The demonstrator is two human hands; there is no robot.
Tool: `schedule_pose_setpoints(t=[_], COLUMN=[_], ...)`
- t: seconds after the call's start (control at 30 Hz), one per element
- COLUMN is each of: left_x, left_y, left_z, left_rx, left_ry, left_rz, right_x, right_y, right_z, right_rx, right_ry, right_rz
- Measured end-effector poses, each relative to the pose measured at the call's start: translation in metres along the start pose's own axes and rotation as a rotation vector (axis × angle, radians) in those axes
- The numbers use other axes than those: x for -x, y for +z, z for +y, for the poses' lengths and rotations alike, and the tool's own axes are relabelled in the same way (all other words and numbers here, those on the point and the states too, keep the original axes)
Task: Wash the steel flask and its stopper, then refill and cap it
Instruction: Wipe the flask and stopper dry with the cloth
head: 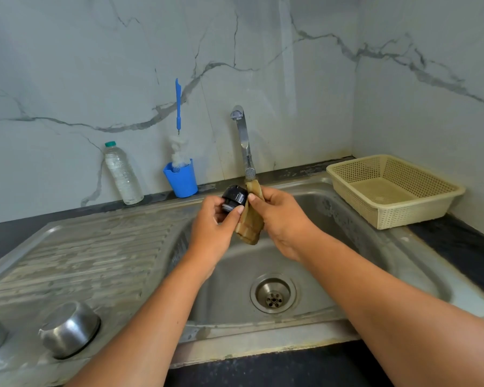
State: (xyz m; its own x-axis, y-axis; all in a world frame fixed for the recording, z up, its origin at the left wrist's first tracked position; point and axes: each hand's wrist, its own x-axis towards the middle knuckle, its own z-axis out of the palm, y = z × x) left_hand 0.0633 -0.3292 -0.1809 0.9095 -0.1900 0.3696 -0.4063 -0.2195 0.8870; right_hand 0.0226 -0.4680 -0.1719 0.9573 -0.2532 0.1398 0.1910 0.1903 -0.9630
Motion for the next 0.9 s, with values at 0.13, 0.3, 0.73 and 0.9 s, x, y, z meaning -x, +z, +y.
schedule_pose_setpoints(t=[0.13, 0.3, 0.73, 0.9], left_x=[0.000, 0.003, 0.010, 0.011], left_y=[0.001, 0.000, 0.000, 0.005], left_z=[0.001, 0.003, 0.005, 0.007], left_rx=[-0.004, 0.014, -0.072, 0.063], left_ry=[-0.026, -0.018, 0.110, 0.024], left_rz=[-0.007, -0.071, -0.292, -0.249], right_x=[0.004, 0.005, 0.000, -0.003], right_y=[0.005, -0.001, -0.018, -0.022], right_z=[-0.004, -0.009, -0.015, -0.015], right_rx=[0.161, 0.315, 0.051, -0.178], right_ry=[-0.114, -0.186, -0.021, 0.218], right_rz=[0.005, 0.019, 0.023, 0.107])
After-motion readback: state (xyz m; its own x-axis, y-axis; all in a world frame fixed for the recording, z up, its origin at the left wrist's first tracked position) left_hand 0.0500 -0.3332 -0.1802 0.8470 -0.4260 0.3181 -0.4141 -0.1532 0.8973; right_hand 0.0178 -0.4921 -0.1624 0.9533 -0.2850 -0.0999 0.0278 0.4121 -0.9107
